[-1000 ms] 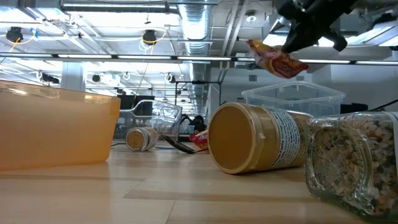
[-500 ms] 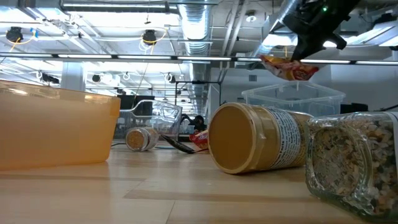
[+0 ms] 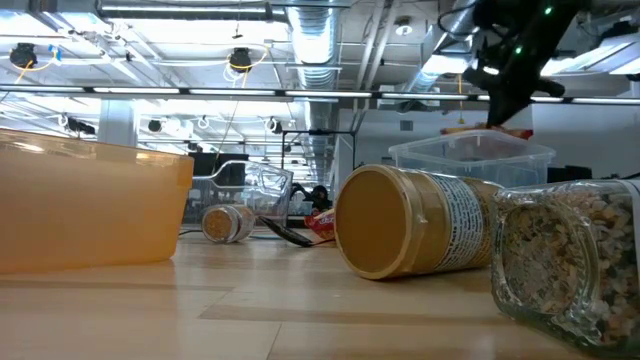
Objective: Pick & Place Food Item
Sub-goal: Put the red noodle pack into the right transparent bin
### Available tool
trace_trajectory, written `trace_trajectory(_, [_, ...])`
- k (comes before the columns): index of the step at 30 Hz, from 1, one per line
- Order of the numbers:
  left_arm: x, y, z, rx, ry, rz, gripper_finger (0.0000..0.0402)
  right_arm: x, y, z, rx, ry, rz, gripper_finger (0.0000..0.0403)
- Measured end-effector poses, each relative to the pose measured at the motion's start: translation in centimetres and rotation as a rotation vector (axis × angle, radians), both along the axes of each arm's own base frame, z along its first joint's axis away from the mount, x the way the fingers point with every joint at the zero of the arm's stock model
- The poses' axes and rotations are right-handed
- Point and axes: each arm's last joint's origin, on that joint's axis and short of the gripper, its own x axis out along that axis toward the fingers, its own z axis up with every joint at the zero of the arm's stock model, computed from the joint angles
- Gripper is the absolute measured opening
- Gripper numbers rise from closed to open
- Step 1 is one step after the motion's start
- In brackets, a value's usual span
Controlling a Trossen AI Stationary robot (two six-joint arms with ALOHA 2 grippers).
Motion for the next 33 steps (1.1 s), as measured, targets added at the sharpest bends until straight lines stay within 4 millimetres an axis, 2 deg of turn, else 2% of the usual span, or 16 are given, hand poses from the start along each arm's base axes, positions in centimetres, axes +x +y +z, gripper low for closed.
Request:
trace_trajectory(9, [0.0, 0.0, 0.0, 0.000, 0.001, 0.000, 0.0140, 1.3, -2.8, -3.0, 0.148, 0.127, -0.018, 0.0000])
trace_trajectory(14, [0.0, 0.0, -0.2, 0.003, 0.006, 0.000, 0.0140, 2.0, -3.5, -4.3, 0.188, 0.180, -0.020, 0.0000])
trace_trajectory(21, [-0.2, 0.1, -1.3, 0.013, 0.023, 0.000, 0.0140, 2.4, -3.8, -4.9, 0.185, 0.214, -0.031, 0.0007])
trace_trajectory(26, [-0.1, 0.1, -1.2, 0.020, -0.009, -0.009, 0.0140, 2.4, -3.7, -4.8, 0.169, 0.218, -0.044, 0.0038])
trace_trajectory(33, [-0.1, 0.1, -1.1, 0.017, -0.017, -0.009, 0.0140, 1.9, -3.2, -4.3, 0.139, 0.235, -0.067, 0.0111])
